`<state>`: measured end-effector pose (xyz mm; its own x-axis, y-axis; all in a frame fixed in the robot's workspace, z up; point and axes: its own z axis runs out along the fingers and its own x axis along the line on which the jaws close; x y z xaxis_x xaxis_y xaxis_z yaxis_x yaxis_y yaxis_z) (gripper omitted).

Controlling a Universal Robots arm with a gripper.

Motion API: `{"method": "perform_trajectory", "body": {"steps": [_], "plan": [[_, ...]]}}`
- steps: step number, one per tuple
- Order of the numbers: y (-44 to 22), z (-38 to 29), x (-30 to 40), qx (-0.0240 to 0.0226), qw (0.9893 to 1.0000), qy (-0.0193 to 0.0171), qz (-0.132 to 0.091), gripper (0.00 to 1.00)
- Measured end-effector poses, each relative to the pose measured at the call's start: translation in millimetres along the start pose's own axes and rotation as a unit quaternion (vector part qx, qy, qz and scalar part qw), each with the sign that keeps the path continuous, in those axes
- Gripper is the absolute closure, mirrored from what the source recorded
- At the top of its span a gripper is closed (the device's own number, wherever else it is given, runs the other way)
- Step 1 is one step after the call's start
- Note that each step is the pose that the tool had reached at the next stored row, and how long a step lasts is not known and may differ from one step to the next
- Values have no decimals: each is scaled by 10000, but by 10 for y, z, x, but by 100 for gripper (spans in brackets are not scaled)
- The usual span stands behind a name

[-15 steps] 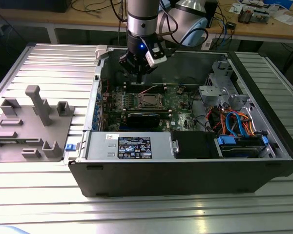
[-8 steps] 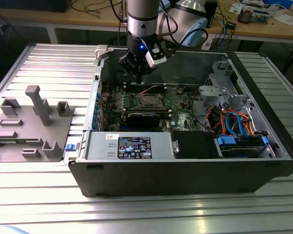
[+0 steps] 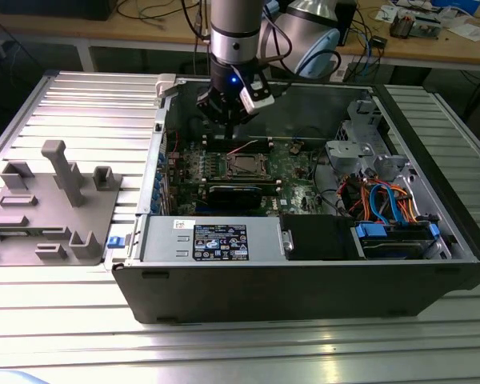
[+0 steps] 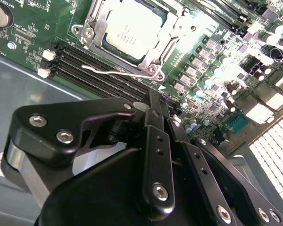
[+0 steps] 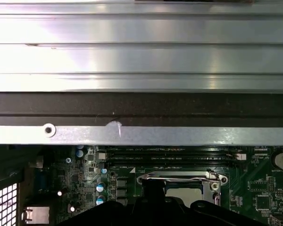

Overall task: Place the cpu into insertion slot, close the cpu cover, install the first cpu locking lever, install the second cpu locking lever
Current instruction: 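Install the first cpu locking lever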

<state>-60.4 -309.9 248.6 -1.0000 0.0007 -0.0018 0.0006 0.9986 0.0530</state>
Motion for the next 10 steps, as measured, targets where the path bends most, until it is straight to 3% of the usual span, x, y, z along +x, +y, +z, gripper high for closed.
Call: {"method": "perform_trajectory", "body": {"steps": [10], "plan": [[-2,63,-6,0,10000,2,-1,89]]}}
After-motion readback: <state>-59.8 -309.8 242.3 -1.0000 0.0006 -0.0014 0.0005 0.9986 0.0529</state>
